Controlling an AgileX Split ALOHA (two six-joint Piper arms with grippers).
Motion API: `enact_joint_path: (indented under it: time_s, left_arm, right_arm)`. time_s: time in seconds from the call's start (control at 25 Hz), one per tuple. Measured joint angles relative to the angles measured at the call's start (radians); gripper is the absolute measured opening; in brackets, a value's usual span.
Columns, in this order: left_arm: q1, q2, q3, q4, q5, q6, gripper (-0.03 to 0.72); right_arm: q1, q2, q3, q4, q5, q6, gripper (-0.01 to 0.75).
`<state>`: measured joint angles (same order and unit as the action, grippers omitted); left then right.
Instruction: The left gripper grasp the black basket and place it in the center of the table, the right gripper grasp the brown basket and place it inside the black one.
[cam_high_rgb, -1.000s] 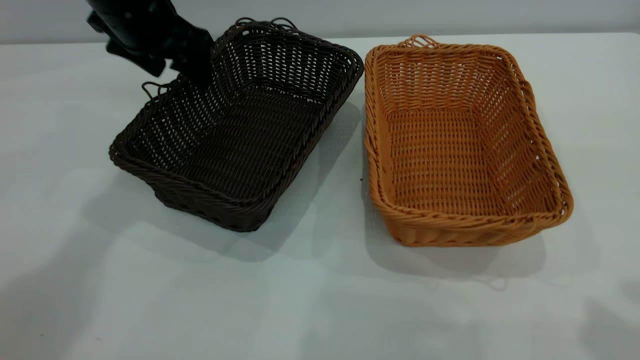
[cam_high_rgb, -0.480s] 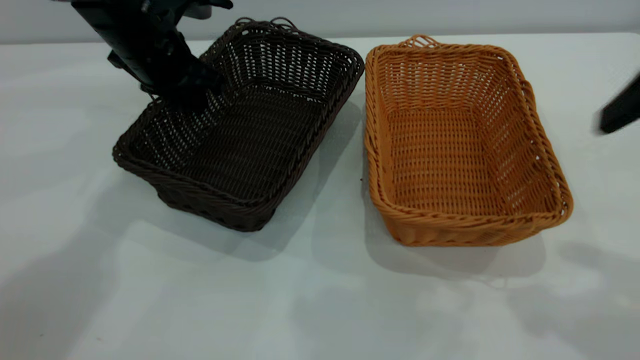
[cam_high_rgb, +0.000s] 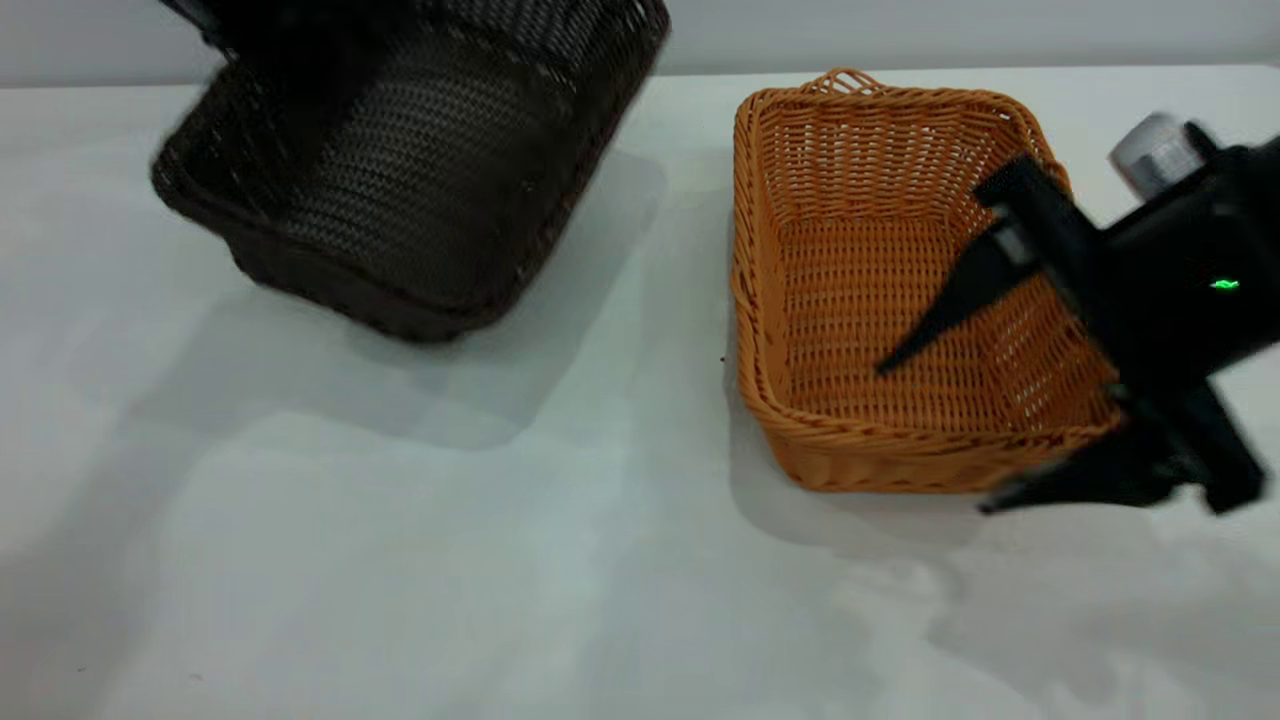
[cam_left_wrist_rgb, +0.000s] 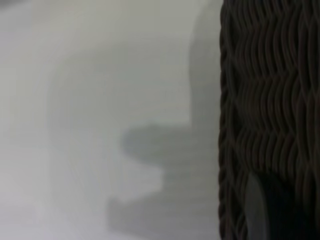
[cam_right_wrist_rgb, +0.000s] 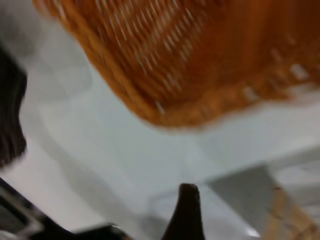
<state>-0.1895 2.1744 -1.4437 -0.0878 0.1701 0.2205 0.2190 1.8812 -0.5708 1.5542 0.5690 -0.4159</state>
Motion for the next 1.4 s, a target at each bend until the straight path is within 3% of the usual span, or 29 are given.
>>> enact_joint_path:
  time_s: [0.12,0.4,0.52,0.72,0.8,0.88,1.08,1.24,1.4]
  left_arm:
    - [0.018,-0.017,0.0,0.0,-0.013,0.0,0.079]
    - [0.024,-0.017,0.0,0.004,-0.016,0.031,0.079]
    - [0.024,-0.017,0.0,0.005,-0.036,0.052,0.079]
    - [0.024,-0.017,0.0,0.006,-0.054,0.084,0.079]
    - [0.024,-0.017,0.0,0.006,-0.055,0.134,0.079]
    - [0.024,-0.017,0.0,0.006,-0.055,0.188,0.079]
    - [-0.008,-0.017,0.0,0.007,-0.039,0.341,0.079]
    - [-0.13,-0.017,0.0,0.005,0.072,0.54,0.079]
    - [-0.276,-0.007,0.0,-0.001,0.149,0.71,0.079]
  right_arm:
    - [0.0,0.097,-0.051,0.127,0.0,-0.049,0.584]
    - [0.0,0.239,-0.123,0.194,-0.029,-0.062,0.544]
    - [0.0,0.277,-0.137,0.196,-0.066,-0.066,0.431]
    - [-0.024,0.308,-0.142,0.222,-0.084,-0.154,0.134]
    - [-0.076,0.304,-0.145,0.213,-0.084,-0.239,0.076]
    - [-0.149,0.285,-0.141,0.185,-0.074,-0.316,0.072]
    - [-0.425,0.156,-0.171,0.139,-0.041,-0.449,0.071]
    - [-0.557,0.099,-0.242,-0.034,0.115,-0.423,0.07]
    - [-0.608,0.097,-0.289,-0.184,0.19,-0.391,0.07]
